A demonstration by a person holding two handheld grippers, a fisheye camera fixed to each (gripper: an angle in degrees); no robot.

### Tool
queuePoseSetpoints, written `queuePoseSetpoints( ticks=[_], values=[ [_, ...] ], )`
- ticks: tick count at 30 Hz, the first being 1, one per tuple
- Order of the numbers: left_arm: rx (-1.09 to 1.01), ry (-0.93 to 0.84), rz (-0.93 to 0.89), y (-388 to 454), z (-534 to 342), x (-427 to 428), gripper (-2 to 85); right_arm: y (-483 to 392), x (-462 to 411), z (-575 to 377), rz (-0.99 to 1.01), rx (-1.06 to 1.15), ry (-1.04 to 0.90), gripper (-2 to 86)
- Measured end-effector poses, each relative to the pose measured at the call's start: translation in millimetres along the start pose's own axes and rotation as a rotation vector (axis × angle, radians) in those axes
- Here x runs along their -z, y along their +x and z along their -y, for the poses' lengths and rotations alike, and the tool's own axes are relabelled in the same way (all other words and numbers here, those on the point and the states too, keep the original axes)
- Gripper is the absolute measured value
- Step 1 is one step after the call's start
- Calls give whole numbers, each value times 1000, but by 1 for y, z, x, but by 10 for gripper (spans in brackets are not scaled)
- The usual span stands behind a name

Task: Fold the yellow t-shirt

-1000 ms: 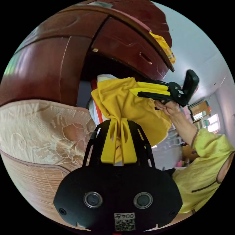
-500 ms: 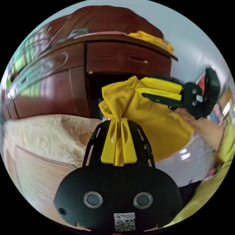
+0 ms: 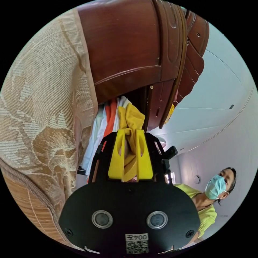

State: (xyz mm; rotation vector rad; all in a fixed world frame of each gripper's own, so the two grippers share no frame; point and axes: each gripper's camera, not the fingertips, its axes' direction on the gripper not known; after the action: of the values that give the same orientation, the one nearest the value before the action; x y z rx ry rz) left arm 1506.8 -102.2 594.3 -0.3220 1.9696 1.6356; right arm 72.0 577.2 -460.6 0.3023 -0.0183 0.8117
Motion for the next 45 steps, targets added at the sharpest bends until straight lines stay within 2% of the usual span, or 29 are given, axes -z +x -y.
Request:
queuePoseSetpoints(
  ticks=[3, 8, 15, 22, 27, 29, 35, 38, 41, 45],
  values=[
    [2, 18, -4, 5, 18, 14, 104, 5, 7, -9, -8, -16, 10, 63],
    [22, -48, 30, 14, 47, 0, 139, 21, 26, -20, 6, -68, 74, 29],
    [-25, -82, 89, 32, 50, -31, 133, 41, 45, -29, 30, -103, 123, -3],
    [-290, -68, 328, 93, 19, -55, 42, 55, 57, -32, 14, -117, 117, -5],
    [-598, -74, 375, 156, -7, -75, 26, 68, 69, -33, -1, -158, 132, -5],
    [-705, -105, 454, 175, -11, -90, 23, 73, 74, -30, -2, -166, 143, -6],
    [-634, -201, 724, 156, 6, -141, 25, 106, 64, 2, -38, -259, 134, -5],
    [-571, -159, 804, 148, 7, -155, 28, 121, 44, 25, -55, -258, 41, -6],
    [-481, -122, 777, 146, 12, -150, 35, 132, 16, 39, -73, -276, -119, -6],
    [-469, -56, 738, 157, 1, -127, 57, 138, 21, 38, -78, -294, -99, -6]
  ],
)
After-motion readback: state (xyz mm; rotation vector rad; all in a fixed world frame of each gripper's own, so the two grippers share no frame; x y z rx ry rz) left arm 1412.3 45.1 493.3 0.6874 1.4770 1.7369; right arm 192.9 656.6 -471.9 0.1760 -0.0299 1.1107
